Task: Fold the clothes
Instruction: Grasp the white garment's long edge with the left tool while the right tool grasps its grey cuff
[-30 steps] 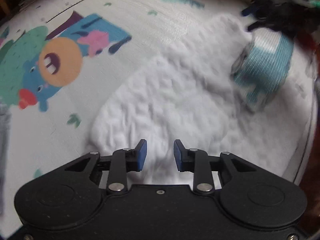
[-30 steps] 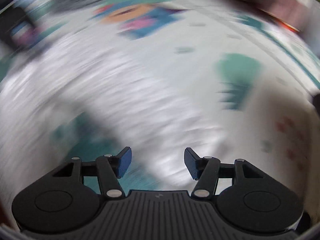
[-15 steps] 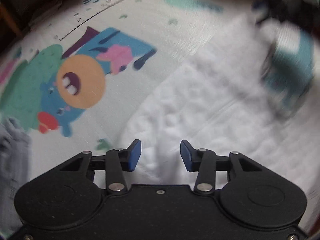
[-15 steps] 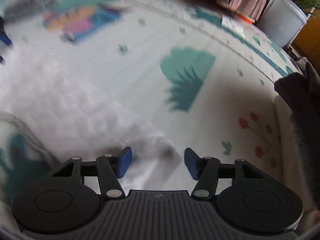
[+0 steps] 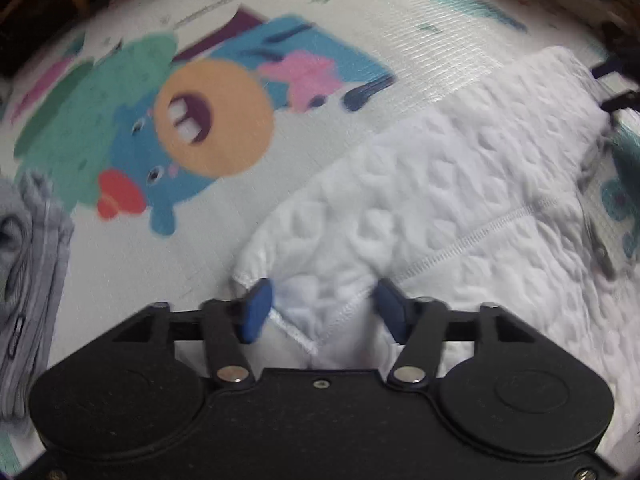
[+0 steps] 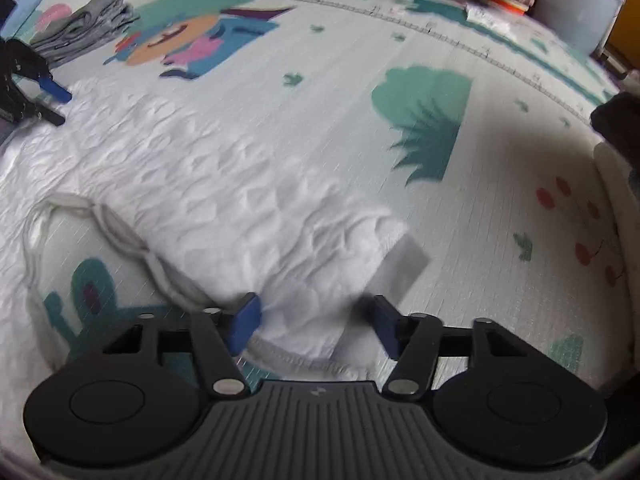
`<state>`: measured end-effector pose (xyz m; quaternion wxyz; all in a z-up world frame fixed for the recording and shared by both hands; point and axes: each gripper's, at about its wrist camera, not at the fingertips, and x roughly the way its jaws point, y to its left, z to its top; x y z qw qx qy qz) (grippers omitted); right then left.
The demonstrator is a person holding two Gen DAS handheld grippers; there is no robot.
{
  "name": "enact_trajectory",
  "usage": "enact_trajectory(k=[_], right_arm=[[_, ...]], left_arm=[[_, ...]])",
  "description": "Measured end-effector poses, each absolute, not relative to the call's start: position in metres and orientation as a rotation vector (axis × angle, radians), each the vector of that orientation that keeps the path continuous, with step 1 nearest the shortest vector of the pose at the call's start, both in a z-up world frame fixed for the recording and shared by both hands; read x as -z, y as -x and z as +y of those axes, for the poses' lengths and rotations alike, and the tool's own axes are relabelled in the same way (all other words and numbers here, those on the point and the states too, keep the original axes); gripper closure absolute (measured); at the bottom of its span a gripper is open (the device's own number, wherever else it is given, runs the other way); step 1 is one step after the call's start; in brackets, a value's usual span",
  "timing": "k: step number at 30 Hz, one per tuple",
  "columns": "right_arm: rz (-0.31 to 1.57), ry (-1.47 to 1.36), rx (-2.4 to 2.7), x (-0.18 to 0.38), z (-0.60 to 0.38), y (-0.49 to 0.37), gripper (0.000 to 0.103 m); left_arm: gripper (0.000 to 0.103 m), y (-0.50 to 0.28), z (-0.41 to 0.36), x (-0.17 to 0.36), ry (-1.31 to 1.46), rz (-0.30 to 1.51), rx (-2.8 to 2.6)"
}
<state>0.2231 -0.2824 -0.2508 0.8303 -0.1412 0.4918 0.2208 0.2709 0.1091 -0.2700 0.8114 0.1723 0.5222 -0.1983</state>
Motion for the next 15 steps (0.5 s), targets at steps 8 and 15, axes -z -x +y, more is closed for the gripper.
enact_trajectory(k=[8, 15], right_arm=[[0.882, 0.422, -0.784, 0.204, -0.258, -0.133, 0.044], [0.933, 0.571, -1.072, 0.216, -0.221, -0.035, 0.046]], left_arm=[[0.066, -0.187, 0.097, 0.226, -0.293, 0.948, 0.663], [0.068, -0.184, 0.085, 0.28, -0.284, 1.029, 0.582]])
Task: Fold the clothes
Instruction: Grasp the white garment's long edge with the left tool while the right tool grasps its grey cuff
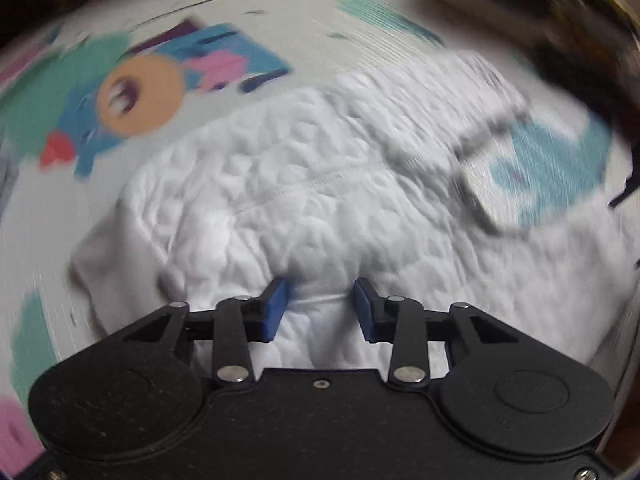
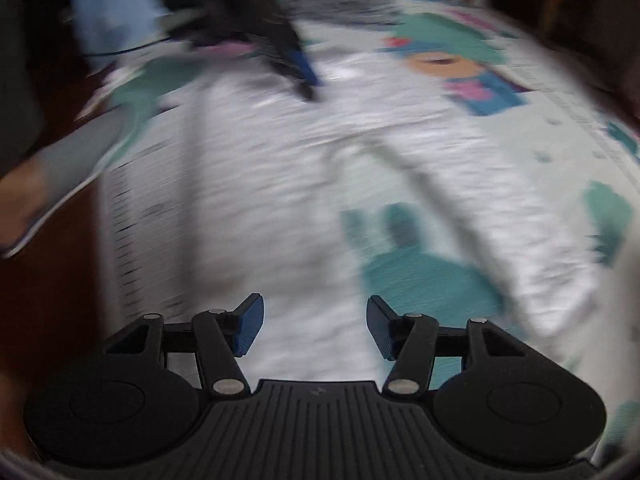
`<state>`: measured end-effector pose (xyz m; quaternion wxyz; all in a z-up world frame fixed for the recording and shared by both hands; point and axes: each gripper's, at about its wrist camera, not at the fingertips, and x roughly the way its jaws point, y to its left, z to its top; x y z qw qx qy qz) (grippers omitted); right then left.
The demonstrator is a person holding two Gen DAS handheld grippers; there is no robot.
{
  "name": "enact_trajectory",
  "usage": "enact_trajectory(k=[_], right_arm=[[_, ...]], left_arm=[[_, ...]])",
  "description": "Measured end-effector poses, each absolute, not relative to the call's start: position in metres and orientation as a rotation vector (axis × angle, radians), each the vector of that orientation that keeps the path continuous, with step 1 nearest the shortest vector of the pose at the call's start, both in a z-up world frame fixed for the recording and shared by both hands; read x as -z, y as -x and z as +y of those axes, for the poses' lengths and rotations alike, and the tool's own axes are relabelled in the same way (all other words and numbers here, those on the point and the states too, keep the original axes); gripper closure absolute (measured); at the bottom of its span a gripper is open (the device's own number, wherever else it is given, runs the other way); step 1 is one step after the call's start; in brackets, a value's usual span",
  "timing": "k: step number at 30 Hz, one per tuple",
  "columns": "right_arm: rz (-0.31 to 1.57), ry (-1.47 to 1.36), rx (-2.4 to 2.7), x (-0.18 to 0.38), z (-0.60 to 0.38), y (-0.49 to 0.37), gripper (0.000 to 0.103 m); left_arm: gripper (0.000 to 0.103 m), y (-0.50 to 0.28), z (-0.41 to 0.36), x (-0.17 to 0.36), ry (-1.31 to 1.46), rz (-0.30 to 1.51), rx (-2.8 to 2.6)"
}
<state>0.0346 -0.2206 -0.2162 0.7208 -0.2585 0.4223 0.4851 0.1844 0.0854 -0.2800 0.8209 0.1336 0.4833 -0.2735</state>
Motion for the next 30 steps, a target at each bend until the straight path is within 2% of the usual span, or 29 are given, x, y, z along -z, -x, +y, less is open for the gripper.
enact_trajectory(k=[2, 7, 13, 17, 23, 27, 30], right_arm=[[0.951, 0.604, -1.104, 0.221, -0.217, -0.017, 0.045], [0.937, 0.732, -1.14, 0.23, -0.221, 0.018, 0.045], [0.886, 0.863, -1.095, 0.238, -0.231, 0.044, 0.048], [0.89, 0.845, -1.051, 0.241, -0.238, 0.043, 0.049], [0.915, 0.787, -1.017, 0.241, -0.245, 0.036, 0.055], [0.912, 0.779, -0.999, 0.241, -0.246, 0.036, 0.063], [0.906, 0.784, -0.981, 0.242, -0.247, 0.037, 0.064]], left_arm=[[0.068, -0.189, 0.08, 0.273, -0.333, 1.065, 0.601], [0.062, -0.145, 0.091, 0.248, -0.434, 0.964, 0.815], [0.057, -0.077, 0.118, 0.257, -0.79, 0.907, 0.962], [0.057, -0.052, 0.13, 0.274, -1.007, 0.828, 0.968], [0.057, -0.043, 0.132, 0.283, -1.183, 0.72, 0.991], [0.057, -0.04, 0.132, 0.289, -1.341, 0.623, 1.007], [0.056, -0.037, 0.133, 0.292, -1.387, 0.583, 1.013]])
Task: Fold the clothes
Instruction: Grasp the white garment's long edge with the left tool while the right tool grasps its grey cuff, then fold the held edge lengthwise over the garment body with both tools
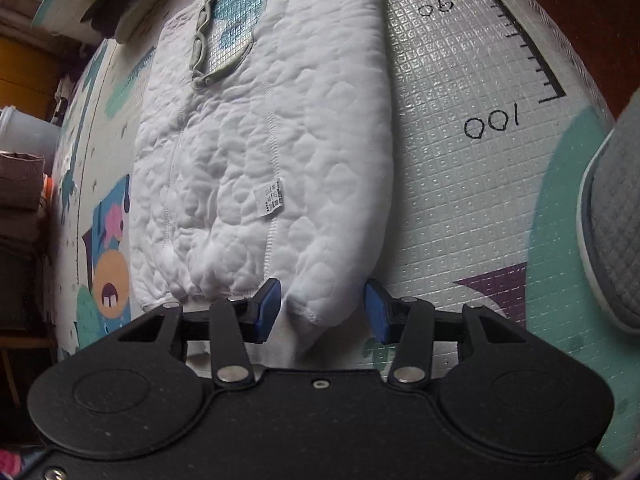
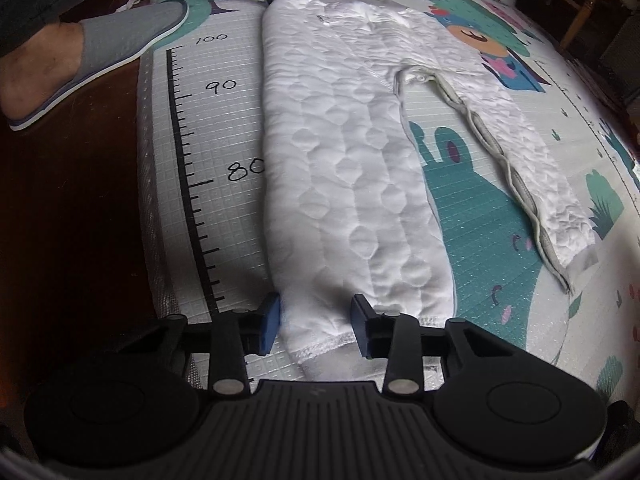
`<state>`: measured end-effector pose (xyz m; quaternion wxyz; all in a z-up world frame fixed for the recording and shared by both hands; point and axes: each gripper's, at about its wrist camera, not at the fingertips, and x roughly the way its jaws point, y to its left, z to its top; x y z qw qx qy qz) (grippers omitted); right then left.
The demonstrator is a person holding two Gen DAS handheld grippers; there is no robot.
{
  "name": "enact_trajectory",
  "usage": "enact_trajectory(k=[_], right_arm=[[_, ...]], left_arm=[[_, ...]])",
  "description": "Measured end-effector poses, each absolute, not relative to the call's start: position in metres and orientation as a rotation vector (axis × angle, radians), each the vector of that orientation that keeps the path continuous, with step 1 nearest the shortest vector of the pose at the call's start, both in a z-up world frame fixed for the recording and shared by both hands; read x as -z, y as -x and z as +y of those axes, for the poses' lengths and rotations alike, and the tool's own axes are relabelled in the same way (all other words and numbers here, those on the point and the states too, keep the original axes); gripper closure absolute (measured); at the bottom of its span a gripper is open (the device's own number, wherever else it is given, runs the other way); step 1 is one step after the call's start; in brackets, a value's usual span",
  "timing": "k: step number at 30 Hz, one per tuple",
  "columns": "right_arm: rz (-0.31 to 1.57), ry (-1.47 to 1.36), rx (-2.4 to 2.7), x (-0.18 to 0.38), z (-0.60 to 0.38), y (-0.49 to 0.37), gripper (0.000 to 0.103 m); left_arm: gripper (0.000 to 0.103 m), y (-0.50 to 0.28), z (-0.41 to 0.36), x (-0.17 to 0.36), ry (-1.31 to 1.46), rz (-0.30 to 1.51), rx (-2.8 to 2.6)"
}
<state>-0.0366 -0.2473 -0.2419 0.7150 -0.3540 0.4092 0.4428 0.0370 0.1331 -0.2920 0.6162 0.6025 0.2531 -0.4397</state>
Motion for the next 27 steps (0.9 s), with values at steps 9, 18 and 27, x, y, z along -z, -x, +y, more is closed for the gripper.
enact_trajectory(k=[9, 18, 27], right_arm=[[0.871, 0.807, -0.988, 0.245, -0.25, 0.039, 0.064], [1.021, 0.645, -1.051, 0.204, -0.277, 0.014, 0.095], [1.003, 0.58, -0.986, 0.103, -0.308, -0.078, 0.095]], left_arm=[[0.082, -0.038, 0.12, 0.294, -1.36, 0.643, 0.974], [0.096, -0.049, 0.112, 0.24, -1.14, 0.822, 1.054], [0.096, -0.134, 0.136, 0.183, -0.705, 0.879, 0.928]])
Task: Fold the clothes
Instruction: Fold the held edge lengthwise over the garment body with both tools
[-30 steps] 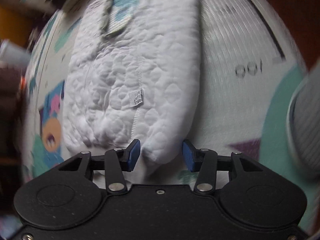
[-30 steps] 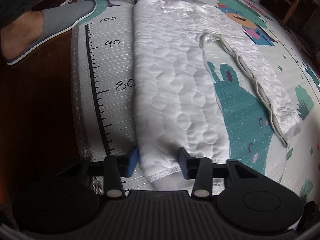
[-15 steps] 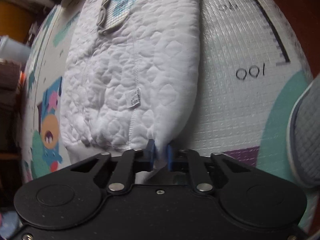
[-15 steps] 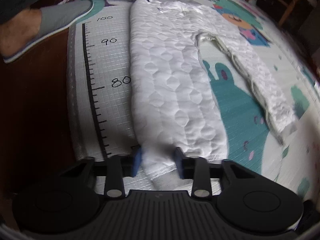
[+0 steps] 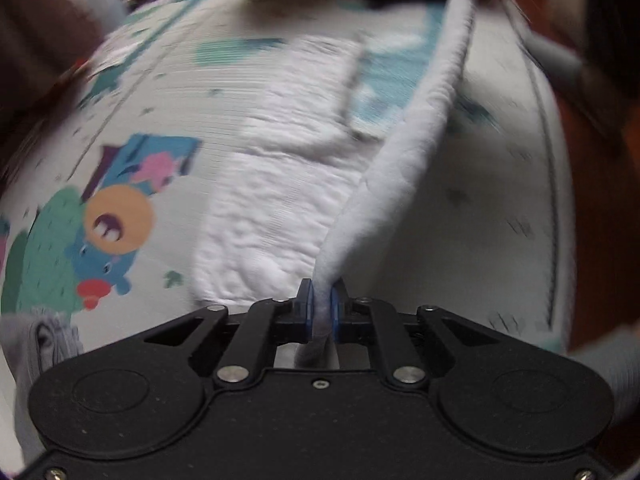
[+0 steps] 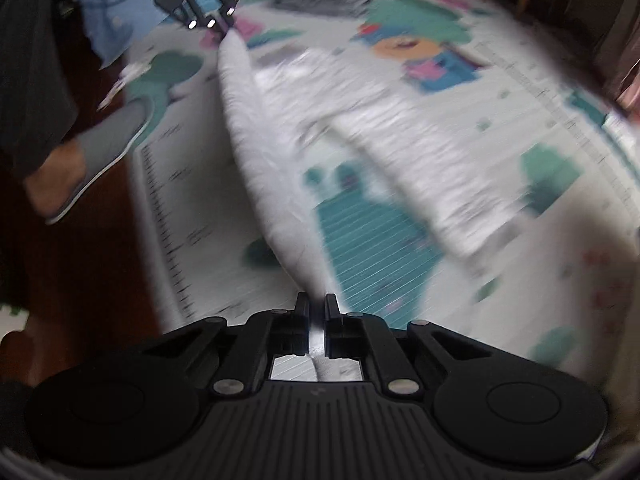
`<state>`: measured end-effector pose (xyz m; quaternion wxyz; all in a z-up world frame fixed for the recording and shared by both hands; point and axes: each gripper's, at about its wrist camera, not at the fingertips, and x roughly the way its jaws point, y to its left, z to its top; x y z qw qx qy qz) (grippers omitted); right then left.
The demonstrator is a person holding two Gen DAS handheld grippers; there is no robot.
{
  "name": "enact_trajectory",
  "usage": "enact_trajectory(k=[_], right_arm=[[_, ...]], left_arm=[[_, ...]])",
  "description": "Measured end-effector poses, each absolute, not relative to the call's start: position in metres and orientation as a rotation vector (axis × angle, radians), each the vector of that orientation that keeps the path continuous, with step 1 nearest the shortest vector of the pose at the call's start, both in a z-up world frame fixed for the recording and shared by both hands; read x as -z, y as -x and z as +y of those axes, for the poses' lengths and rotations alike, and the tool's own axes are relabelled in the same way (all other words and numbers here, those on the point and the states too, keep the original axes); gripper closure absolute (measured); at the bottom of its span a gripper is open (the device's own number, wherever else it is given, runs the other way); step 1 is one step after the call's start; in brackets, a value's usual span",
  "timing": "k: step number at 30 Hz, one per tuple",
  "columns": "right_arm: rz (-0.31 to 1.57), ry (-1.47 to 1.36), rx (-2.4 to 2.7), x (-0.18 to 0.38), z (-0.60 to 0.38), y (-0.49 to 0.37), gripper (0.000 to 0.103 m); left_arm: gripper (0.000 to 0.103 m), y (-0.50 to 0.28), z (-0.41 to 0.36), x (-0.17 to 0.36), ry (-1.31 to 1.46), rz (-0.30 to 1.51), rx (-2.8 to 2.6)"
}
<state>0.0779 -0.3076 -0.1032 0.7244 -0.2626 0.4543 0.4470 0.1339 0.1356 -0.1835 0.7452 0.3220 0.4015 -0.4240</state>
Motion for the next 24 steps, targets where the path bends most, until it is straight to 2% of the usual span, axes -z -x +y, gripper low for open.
enact_trajectory(k=[5, 12, 24], right_arm=[[1.028, 0.602, -0.979, 0.094, -0.295, -0.159, 0.095], [1.132, 0.613, -0.932, 0.143, -0.272, -0.257, 0.095], [1.3, 0.352, -0.816, 0.207, -0.289, -0.329, 0.095]], left_arm=[[0.096, -0.177, 0.155, 0.184, -0.546, 0.929, 0.837], [0.096, -0.221, 0.165, 0.204, -0.43, 1.029, 0.758], [0.096, -0.271, 0.178, 0.22, -0.211, 1.12, 0.64]])
